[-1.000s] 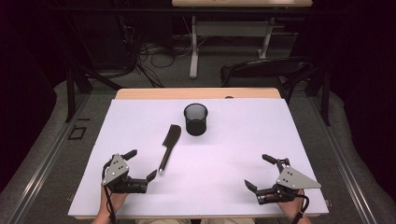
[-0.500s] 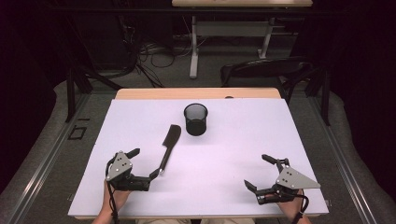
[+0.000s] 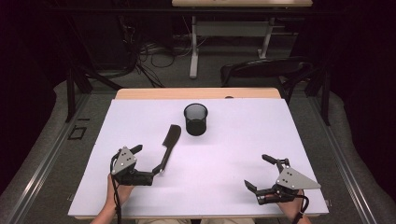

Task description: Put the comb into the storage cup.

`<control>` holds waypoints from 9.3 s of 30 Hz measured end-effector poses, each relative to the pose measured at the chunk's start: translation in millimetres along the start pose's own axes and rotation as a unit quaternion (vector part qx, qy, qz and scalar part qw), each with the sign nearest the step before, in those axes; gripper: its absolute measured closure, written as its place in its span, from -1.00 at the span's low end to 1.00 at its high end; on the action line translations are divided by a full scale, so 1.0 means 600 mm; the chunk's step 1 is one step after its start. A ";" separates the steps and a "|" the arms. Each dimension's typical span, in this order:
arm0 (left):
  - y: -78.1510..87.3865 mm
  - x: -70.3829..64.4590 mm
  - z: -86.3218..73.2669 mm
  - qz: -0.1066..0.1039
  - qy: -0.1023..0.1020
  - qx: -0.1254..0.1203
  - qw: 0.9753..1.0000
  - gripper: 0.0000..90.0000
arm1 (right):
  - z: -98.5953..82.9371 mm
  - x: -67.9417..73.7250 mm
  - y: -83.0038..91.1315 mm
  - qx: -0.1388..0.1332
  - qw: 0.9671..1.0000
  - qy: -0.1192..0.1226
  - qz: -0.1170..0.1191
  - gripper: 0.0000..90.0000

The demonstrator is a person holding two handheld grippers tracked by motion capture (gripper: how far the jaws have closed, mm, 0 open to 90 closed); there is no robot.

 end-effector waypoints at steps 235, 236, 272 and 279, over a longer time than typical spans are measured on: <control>-0.242 -0.011 0.071 0.033 -0.013 0.508 0.860 0.54 | -0.008 0.001 -0.010 0.023 0.999 -0.016 0.034 -0.97; -0.242 -0.011 0.071 0.035 -0.009 0.508 0.861 0.55 | -0.008 0.001 -0.010 0.024 0.999 -0.018 0.035 -0.97; -0.204 0.030 0.084 0.040 0.033 0.455 0.889 0.62 | -0.009 0.001 -0.011 0.024 0.999 -0.017 0.033 -0.97; -0.196 0.029 0.089 0.037 0.037 0.434 0.899 0.62 | -0.009 0.001 -0.012 0.024 0.999 -0.015 0.033 -0.97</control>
Point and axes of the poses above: each handheld gripper's, and its own axes: y roughly backward along the jaws, z roughly out of its top, x roughly to its left, the point moved 2 cm from there along -y, roughly forward along the jaws, and after that the axes turned 11 degrees about z, right-handed, at the moved point
